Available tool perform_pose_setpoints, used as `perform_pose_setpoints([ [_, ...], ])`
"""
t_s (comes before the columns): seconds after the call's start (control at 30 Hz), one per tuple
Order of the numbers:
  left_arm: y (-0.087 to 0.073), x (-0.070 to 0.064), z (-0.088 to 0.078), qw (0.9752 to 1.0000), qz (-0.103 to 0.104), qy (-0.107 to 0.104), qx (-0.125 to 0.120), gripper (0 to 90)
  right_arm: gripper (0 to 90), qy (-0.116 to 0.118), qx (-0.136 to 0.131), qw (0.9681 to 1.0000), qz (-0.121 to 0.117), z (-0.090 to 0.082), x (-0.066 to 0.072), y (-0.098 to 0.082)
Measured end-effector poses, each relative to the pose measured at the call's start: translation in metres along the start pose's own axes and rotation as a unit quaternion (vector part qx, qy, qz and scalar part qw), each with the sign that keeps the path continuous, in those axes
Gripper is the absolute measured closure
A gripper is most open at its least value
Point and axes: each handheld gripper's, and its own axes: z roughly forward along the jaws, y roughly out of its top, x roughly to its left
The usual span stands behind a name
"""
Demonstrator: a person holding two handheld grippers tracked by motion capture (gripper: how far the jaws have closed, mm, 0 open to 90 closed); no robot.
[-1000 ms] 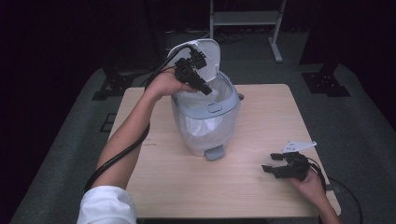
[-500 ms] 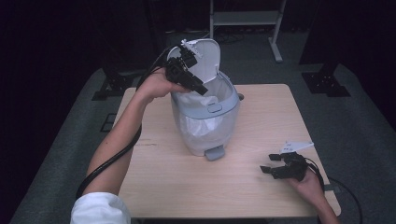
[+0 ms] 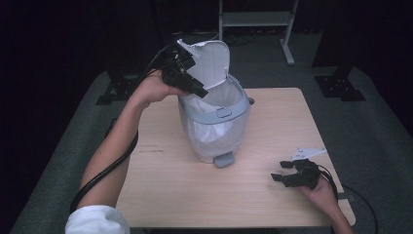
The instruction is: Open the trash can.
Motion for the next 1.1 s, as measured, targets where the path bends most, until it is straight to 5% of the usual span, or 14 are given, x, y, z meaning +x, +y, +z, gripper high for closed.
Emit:
perform_pose_setpoints([
  [0.57,-0.034,0.010,-0.037,0.9994,-0.024,0.014,-0.021,69.9,30.8,-0.002,0.004,1.0000,0.003,0.002,-0.002,-0.001],
  [0.9,-0.052,0.025,-0.045,0.9994,-0.025,0.018,-0.018,80.2,30.8,-0.003,0.006,0.9999,0.008,0.003,-0.004,-0.002],
  [1.1,-0.063,0.044,-0.044,0.9984,-0.043,0.034,-0.015,82.4,30.8,-0.002,0.007,1.0000,0.007,0.004,-0.005,-0.002],
])
